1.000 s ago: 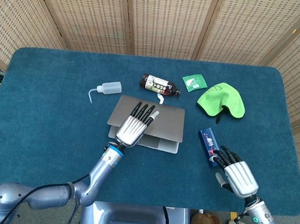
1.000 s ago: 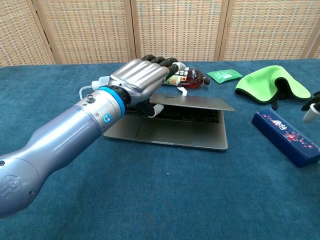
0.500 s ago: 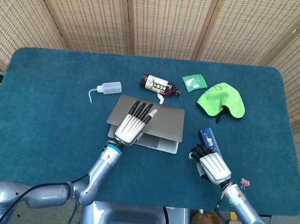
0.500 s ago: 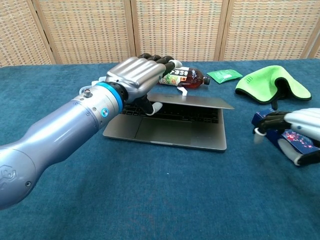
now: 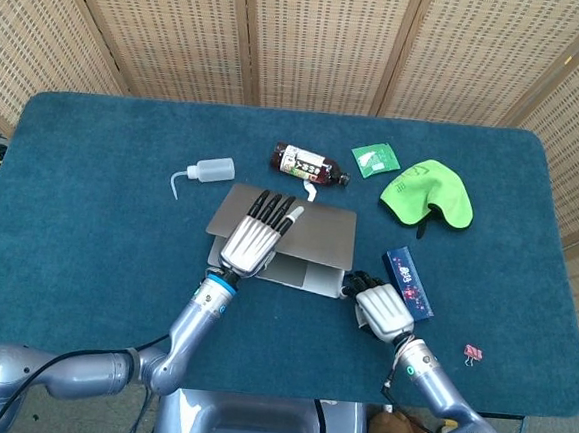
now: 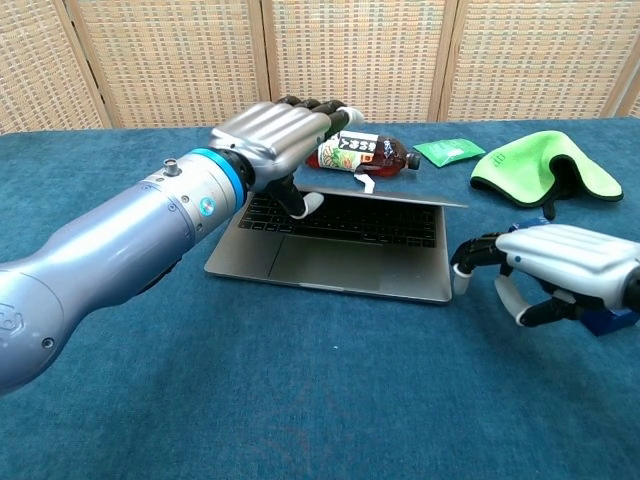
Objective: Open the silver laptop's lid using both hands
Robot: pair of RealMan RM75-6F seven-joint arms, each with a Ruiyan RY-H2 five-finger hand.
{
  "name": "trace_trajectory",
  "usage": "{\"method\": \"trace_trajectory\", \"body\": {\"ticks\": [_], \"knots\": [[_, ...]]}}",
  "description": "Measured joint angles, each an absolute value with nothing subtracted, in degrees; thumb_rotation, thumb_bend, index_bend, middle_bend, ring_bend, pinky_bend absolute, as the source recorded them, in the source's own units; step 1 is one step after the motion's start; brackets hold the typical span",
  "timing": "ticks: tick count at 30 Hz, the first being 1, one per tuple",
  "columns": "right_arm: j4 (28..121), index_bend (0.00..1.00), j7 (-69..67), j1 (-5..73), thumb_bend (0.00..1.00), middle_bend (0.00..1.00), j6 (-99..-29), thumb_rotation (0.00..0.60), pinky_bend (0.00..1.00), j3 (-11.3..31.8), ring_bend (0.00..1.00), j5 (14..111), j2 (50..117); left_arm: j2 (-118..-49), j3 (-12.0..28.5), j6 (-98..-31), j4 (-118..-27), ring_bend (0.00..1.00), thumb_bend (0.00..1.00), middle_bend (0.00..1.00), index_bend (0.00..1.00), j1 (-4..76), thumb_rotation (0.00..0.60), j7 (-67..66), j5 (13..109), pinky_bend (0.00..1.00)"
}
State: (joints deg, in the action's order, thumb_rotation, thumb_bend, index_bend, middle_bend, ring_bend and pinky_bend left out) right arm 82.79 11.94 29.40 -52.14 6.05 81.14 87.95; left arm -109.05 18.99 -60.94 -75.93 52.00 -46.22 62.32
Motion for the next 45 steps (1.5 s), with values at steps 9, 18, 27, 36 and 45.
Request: {"method": "trace_trajectory", "body": {"ticks": [9,18,27,36,45], "knots": [[84.1,0.12,17.5,30.9,1.0,0.05,-49.7,0.6,0.28,6.3,0.07,74.4,89.4,-108.3,18.5,-61.6,-76.7,0.0,0.43,0.0,0.0,52.6,0.6,-45.6,61.5,0.0],[87.3,0.07,25.6,32.6,1.0,0.07,-50.0,0.6,0.28,6.9,0.07,68.6,88.7,-108.1,18.1,-61.6,-76.3,0.0,0.43,0.0,0.0,53.0,0.6,-44.6,60.8,0.0],[91.8,0.07,33.0,33.8,1.0,0.09,-52.4,0.6,0.28,6.8,0.07,64.1,86.8,-107.6,17.7,-62.0,-76.7,0.0,0.43,0.0,0.0,53.3,0.6,-43.8,60.7,0.0],[92.1,0.07,33.5,35.4,1.0,0.1,-51.8,0.6,0.28,5.5,0.07,61.3,87.3,-107.1,17.6,-62.1,-76.6,0.0,0.43,0.0,0.0,53.5,0.6,-43.1,59.9,0.0],[90.0,0.19,35.0,36.9,1.0,0.24,-51.0,0.6,0.28,3.6,0.11,60.6,88.6,-106.5,17.5,-62.2,-76.5,0.0,0.43,0.0,0.0,53.8,0.6,-42.2,59.7,0.0]]}}
